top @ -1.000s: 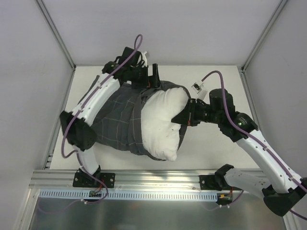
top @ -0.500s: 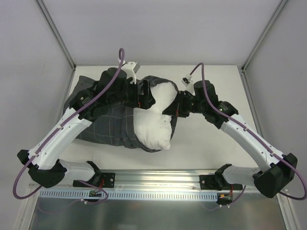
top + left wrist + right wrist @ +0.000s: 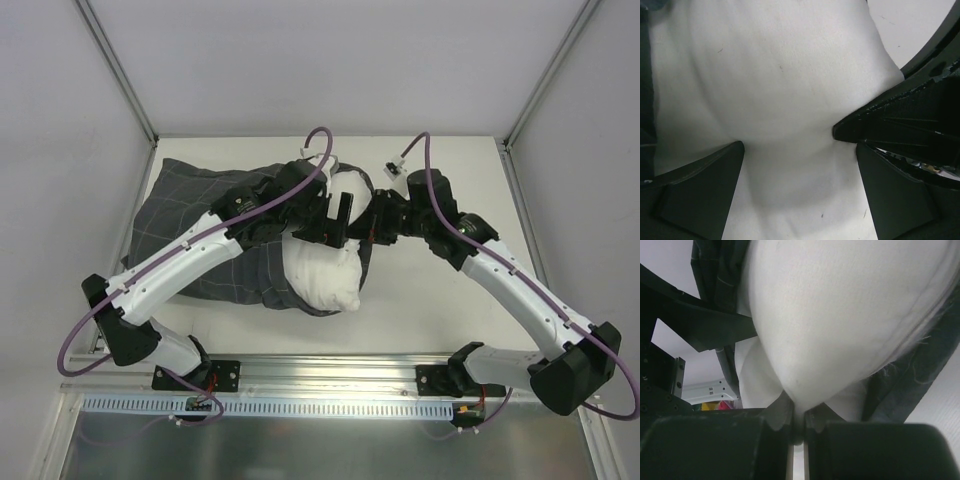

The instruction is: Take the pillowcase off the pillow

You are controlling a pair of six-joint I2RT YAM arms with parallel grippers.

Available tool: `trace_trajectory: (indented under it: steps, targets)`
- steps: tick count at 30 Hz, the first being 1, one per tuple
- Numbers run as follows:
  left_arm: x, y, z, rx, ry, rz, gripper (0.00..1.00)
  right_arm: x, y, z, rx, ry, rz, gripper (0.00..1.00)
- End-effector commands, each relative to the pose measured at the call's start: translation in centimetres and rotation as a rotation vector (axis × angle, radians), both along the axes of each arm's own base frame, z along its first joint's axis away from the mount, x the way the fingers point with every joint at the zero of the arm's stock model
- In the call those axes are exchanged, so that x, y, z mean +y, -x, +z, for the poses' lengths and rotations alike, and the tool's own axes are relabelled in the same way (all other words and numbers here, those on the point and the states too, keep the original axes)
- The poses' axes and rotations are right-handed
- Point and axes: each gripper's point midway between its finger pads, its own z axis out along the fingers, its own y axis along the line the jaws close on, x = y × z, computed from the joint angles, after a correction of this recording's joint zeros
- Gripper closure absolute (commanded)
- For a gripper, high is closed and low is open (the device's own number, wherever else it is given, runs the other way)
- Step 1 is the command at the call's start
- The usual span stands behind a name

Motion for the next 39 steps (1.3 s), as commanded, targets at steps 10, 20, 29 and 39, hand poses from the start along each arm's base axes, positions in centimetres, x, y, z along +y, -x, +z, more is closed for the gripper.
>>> trace_trajectory:
  steps: [10, 20, 29, 39]
  targets:
    - [-0.2, -1.7, -1.7, 0.012, -0.032, 0.107, 1.00, -1.2, 3.0, 7.8, -0.208, -0.161, 0.041, 0.97]
    - [1.9, -0.4, 1.5, 0.008, 0.091, 0.127, 1.00, -9.9, -0.8, 5.4, -0.257, 0.145, -0.275, 0.13]
    - [1.4, 0.3, 2.9, 0.022, 0.146, 0.082, 1.00, -10.7, -4.9, -0.4, -0.175, 0.282, -0.262, 0.18]
    - [1.3, 1.8, 3.6, 0.049, 0.194, 0.040, 1.00, -9.3, -10.3, -3.7, -0.107, 0.313, -0.269, 0.44]
